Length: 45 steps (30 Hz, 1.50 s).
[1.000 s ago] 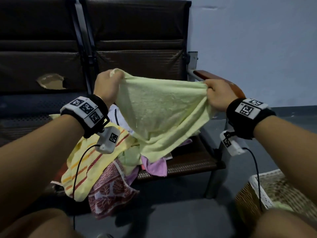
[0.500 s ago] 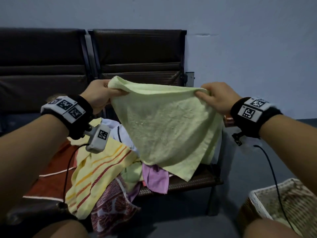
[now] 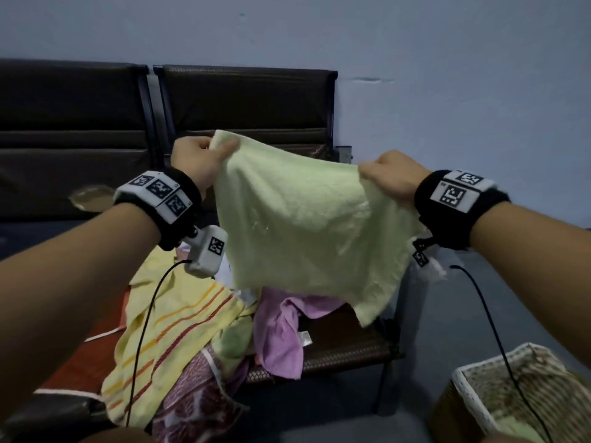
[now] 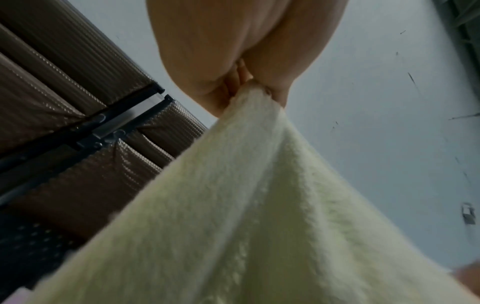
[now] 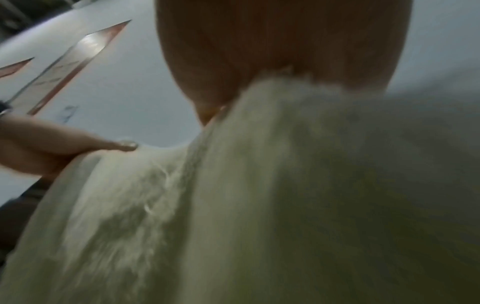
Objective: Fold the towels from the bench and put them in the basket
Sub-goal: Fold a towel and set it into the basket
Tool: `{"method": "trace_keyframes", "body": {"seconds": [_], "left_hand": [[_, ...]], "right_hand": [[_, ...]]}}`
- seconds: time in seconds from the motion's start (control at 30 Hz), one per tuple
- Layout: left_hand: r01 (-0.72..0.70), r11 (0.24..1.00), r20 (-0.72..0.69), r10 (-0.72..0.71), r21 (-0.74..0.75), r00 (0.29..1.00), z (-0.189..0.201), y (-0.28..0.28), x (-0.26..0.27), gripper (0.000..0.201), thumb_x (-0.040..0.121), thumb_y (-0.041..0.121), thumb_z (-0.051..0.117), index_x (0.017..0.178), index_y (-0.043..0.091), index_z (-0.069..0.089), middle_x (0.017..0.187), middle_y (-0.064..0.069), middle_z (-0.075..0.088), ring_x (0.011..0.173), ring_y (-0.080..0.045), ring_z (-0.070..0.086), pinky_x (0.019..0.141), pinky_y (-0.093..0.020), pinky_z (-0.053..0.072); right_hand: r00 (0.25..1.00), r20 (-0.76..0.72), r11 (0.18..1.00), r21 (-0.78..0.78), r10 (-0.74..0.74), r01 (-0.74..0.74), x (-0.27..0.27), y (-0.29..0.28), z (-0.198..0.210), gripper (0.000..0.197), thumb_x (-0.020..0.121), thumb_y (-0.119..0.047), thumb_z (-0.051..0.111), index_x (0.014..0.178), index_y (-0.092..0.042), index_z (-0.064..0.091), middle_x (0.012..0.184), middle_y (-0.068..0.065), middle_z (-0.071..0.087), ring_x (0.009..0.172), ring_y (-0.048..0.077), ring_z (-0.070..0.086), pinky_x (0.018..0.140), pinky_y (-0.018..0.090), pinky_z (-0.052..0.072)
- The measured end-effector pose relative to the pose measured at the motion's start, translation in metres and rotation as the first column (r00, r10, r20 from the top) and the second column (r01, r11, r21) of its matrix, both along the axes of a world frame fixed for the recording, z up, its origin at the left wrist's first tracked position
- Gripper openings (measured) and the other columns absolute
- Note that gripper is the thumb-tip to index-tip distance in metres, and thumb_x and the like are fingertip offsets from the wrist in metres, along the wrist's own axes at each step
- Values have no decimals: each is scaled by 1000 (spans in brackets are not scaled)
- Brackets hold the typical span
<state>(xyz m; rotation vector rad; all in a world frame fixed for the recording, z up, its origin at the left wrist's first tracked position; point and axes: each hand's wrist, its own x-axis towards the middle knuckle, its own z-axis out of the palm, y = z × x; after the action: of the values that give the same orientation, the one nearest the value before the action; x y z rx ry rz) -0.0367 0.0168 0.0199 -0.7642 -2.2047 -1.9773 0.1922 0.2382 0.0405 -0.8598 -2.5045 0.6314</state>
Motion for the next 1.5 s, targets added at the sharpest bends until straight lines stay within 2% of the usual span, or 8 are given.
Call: {"method": "trace_keyframes", "body": {"seconds": [0.27, 0.57, 0.77, 0.87, 0.97, 1.13, 1.3, 1.5], "left_hand": [[143, 959, 248, -204, 243, 947, -9, 34, 60, 28, 93, 27, 67, 72, 10, 67, 69, -6, 59, 54, -15, 53, 53, -23, 40], [572, 817, 93, -576, 69, 812, -28, 39, 133, 26, 98, 16, 62, 98, -7, 74, 94, -27, 72, 80, -23, 66, 72, -26, 54], [313, 942, 125, -327, 119, 937, -28, 33, 102, 38, 83, -5, 54, 118, 9, 59, 107, -8, 66, 87, -19, 64, 72, -30, 53], [607, 793, 321, -589, 53, 742, -28, 30, 84, 62, 75, 0, 55, 137, 4, 49, 109, -12, 62, 91, -22, 60, 79, -32, 50], [725, 687, 392, -658, -36, 643, -27, 28, 70, 49, 79, 14, 66, 127, 2, 64, 121, -16, 69, 106, -30, 66, 93, -40, 51], [582, 787, 236, -537, -207, 810, -29, 51, 41, 23, 91, 27, 71, 110, 14, 76, 109, -6, 76, 104, -23, 71, 88, -38, 57], [342, 903, -12, -357, -262, 934, -27, 89, 20, 23, 93, 26, 69, 106, 8, 76, 108, -15, 75, 104, -31, 70, 96, -50, 54], [367, 930, -104, -366, -12, 925, 1, 107, 3, 16, 91, 19, 71, 103, 11, 76, 103, -7, 76, 94, -16, 72, 88, -35, 58]], "right_hand": [[972, -229, 837, -540, -44, -90, -25, -7, -16, 36, 97, -30, 57, 109, 3, 65, 95, 14, 68, 87, 31, 68, 84, 46, 57], [962, -220, 693, -668, 164, -271, -32, -37, -15, 37, 90, -32, 67, 116, -5, 67, 104, 17, 74, 91, 31, 74, 76, 44, 61], [896, -239, 629, -645, 375, -435, -19, -35, -26, 39, 93, 2, 44, 103, -21, 74, 107, 12, 72, 97, 27, 70, 79, 37, 56], [856, -279, 598, -622, 434, -506, -17, -38, -26, 43, 91, 5, 40, 93, -22, 74, 97, 7, 70, 88, 23, 67, 75, 33, 55], [864, -261, 657, -566, 430, -498, -13, -30, -24, 21, 95, -14, 53, 98, -22, 72, 96, 2, 71, 86, 18, 67, 70, 28, 56], [925, 243, 947, -204, 294, -247, -5, 8, -21, 23, 79, -46, 80, 86, -24, 76, 82, -6, 76, 72, 8, 71, 57, 18, 53], [995, -96, 993, -105, 35, -45, -26, 37, -36, 11, 89, -30, 70, 88, -21, 75, 74, -3, 67, 64, 7, 62, 51, 19, 45], [870, -493, 1000, 7, 18, -16, -53, 44, -31, 19, 90, -33, 62, 75, -23, 67, 66, -8, 58, 67, 10, 53, 63, 27, 41]]}}
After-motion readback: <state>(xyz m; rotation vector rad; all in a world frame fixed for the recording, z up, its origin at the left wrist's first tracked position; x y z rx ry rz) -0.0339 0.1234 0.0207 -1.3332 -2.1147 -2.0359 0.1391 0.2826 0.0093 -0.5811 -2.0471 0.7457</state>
